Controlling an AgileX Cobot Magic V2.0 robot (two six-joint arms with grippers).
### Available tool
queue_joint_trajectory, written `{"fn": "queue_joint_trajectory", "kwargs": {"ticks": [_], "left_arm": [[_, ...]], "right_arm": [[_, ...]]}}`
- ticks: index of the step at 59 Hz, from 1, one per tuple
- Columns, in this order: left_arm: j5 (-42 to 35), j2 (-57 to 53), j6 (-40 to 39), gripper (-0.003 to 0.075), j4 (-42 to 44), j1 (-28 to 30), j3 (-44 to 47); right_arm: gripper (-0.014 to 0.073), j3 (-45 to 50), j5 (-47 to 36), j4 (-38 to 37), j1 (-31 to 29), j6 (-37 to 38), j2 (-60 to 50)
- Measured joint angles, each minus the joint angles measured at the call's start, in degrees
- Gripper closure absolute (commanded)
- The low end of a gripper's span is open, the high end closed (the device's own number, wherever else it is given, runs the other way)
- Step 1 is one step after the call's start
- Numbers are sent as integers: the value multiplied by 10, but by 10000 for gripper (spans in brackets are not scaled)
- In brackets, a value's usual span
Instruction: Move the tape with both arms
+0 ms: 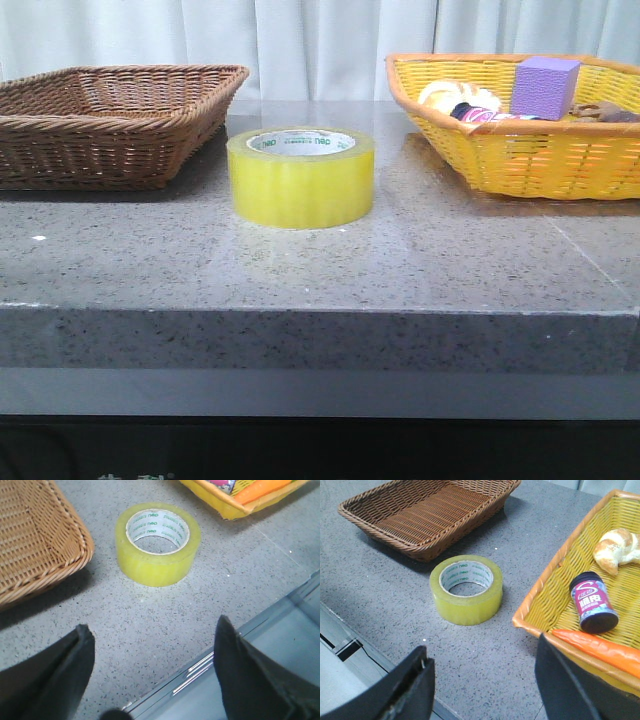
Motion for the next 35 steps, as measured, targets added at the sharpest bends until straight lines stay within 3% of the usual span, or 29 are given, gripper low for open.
{"fn": "queue_joint_trajectory", "kwargs": {"ticks": [13,24,35], "left_arm": [[27,43,74,195,0,0,-73],[44,114,191,195,-8,0,-143],[123,214,310,195,-28,0,-235]], "right_arm": [[127,3,8,0,0,0,0],[127,3,8,0,0,0,0],[127,3,8,0,0,0,0]]}}
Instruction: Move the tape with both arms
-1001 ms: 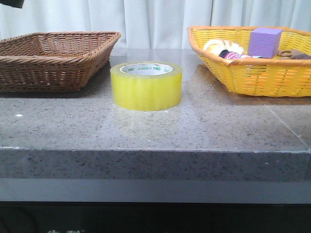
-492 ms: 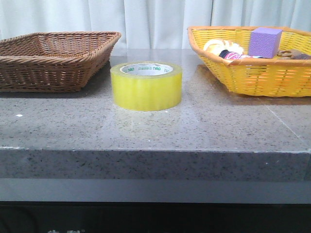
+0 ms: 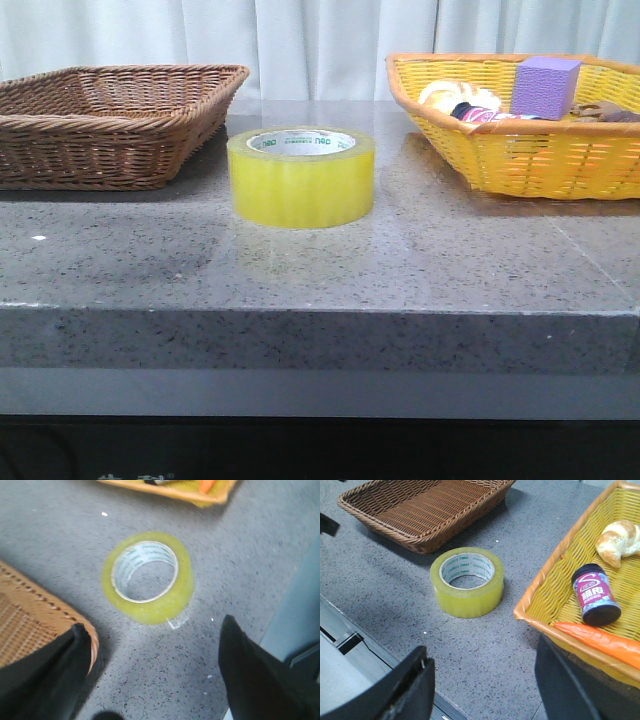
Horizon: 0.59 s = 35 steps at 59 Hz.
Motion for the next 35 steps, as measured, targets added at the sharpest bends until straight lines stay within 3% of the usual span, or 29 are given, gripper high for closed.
{"fn": "queue_joint_trajectory", "kwargs": {"ticks": [16,35], "left_arm": [[72,141,103,195,-52,-1,-115],[128,280,115,195,-63,-2,-222]], "right_arm": [[127,0,0,0,0,0,0],[127,0,0,0,0,0,0]]}}
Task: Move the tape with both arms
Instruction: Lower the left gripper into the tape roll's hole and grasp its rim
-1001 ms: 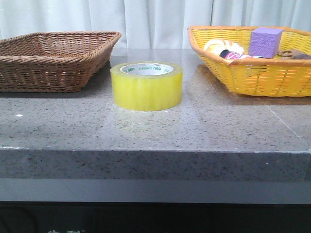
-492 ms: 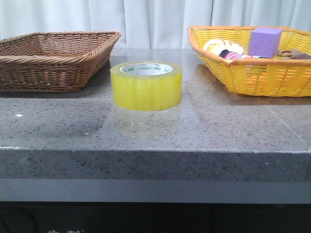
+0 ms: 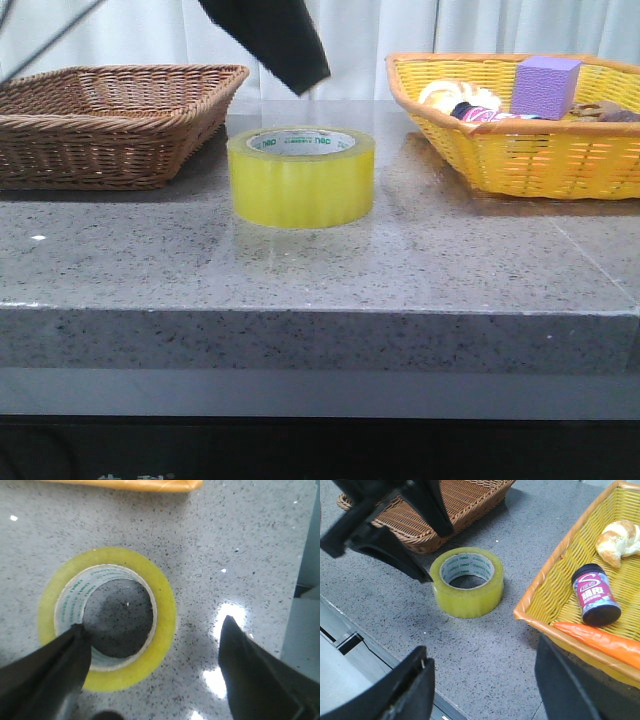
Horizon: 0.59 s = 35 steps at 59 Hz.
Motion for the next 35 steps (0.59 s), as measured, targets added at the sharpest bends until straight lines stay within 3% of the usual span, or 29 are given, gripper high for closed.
{"fn": "queue_joint_trajectory", "kwargs": {"ticks": [35], "left_arm": [[6,135,1,201,-12,-17,-45]], "right_arm": [[127,0,0,0,0,0,0]]}}
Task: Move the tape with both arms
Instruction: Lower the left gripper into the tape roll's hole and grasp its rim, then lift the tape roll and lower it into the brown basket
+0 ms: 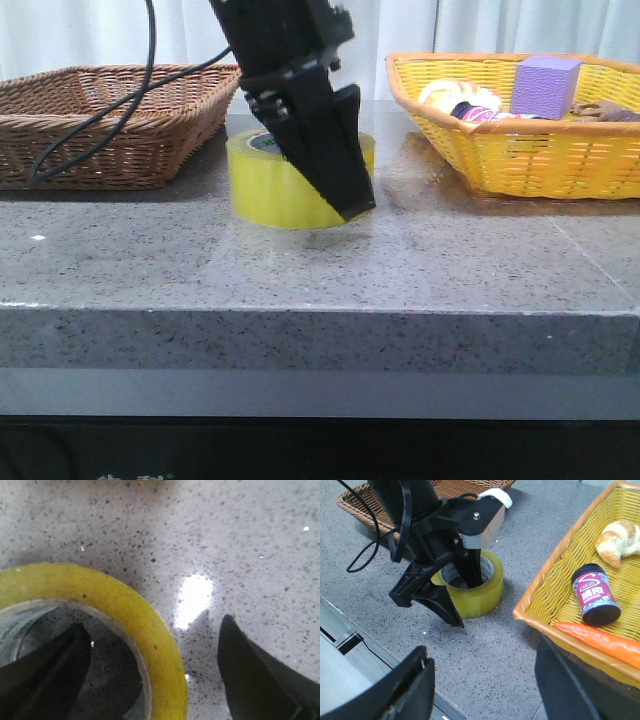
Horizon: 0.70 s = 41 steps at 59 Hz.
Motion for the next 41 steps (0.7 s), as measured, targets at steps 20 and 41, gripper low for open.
{"fn": "queue_joint_trajectory", "kwargs": {"ticks": [20,41], "left_arm": [[-1,7,-1,545,4,0,0],[33,9,-71,543,33,0,-64]], "right_arm": [[127,0,0,0,0,0,0],[127,0,0,0,0,0,0]]}}
